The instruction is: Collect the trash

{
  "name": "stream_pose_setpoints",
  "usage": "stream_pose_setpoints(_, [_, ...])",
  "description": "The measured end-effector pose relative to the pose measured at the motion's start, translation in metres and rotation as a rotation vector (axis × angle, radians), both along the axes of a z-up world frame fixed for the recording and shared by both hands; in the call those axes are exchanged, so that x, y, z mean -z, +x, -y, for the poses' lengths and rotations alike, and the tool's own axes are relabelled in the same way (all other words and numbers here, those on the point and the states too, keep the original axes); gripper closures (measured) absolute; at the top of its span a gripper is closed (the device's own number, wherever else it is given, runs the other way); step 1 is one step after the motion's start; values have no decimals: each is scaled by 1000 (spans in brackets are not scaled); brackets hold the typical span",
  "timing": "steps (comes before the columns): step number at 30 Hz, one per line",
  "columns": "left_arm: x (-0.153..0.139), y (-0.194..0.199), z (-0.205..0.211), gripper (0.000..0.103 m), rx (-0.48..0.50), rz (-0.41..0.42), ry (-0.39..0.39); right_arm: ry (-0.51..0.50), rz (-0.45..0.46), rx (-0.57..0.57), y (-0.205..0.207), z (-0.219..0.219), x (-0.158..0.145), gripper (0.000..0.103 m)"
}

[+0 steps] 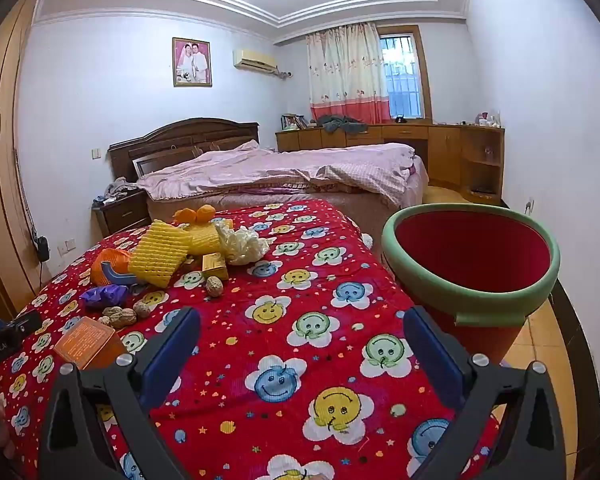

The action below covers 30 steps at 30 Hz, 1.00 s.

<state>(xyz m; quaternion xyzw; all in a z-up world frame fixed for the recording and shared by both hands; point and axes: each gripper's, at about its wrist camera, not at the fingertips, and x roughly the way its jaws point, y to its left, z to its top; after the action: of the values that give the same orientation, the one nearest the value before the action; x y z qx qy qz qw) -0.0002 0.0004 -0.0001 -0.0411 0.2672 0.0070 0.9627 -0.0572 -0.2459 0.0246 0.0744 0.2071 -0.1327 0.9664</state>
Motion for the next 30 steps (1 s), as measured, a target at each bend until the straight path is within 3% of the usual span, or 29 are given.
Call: stream_pose_setpoints(30, [0, 0, 0, 5, 0, -3, 5, -6, 0, 1, 1, -1, 1, 0])
